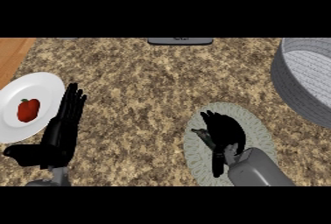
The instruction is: Pick the eggplant from the placemat and place it in the basket
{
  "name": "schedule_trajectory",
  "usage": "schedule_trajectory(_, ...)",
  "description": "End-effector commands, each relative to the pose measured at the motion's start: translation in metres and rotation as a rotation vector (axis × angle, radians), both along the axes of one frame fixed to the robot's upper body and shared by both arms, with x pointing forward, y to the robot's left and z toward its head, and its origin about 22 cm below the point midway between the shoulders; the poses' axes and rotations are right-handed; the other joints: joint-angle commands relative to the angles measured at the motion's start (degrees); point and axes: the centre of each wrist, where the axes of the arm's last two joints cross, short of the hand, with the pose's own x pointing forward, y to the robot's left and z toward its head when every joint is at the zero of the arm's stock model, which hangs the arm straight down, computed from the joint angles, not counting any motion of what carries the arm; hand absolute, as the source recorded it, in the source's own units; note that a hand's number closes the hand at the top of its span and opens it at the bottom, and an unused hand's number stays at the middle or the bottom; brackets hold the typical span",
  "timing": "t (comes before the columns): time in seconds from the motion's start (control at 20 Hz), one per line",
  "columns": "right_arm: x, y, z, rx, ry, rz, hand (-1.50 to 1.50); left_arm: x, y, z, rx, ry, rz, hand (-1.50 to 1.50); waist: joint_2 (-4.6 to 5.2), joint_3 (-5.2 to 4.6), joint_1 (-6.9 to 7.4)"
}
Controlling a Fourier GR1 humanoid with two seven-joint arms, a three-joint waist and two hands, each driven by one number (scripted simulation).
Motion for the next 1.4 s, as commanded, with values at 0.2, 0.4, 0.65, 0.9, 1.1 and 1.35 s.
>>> schedule_trajectory(0.2, 0.006, 0.002, -0.011, -0.013, 0.029, -0.029, -1.50, 0.014, -0.003, 0.004, -0.015, 0.010, -0.009, 0.00, 0.03, 0.00, -0.05)
schedule_trajectory(0.4, 0.003, -0.014, -0.035, -0.018, 0.016, -0.034, -1.50, -0.005, 0.003, -0.003, -0.001, 0.000, -0.008, 0.00, 0.03, 0.01, 0.05)
schedule_trajectory(0.65, 0.006, -0.003, -0.028, -0.028, 0.076, 0.041, 1.50, -0.003, -0.021, 0.011, -0.012, 0.016, -0.001, 0.00, -0.01, 0.01, 0.03)
schedule_trajectory(0.9, 0.013, -0.002, -0.046, -0.035, 0.060, 0.132, 1.50, -0.005, 0.001, -0.004, -0.008, 0.006, 0.000, 0.00, 0.08, 0.01, 0.27)
schedule_trajectory(1.1, -0.011, -0.008, -0.039, -0.081, 0.024, 0.168, 1.50, -0.004, -0.001, 0.009, -0.006, 0.022, -0.009, 0.00, -0.04, 0.01, -0.01)
schedule_trajectory(1.35, 0.063, -0.056, -0.027, -0.095, -0.116, -0.341, 1.50, 0.000, -0.004, 0.006, 0.009, -0.016, -0.028, 0.00, 1.24, 0.17, 1.99)
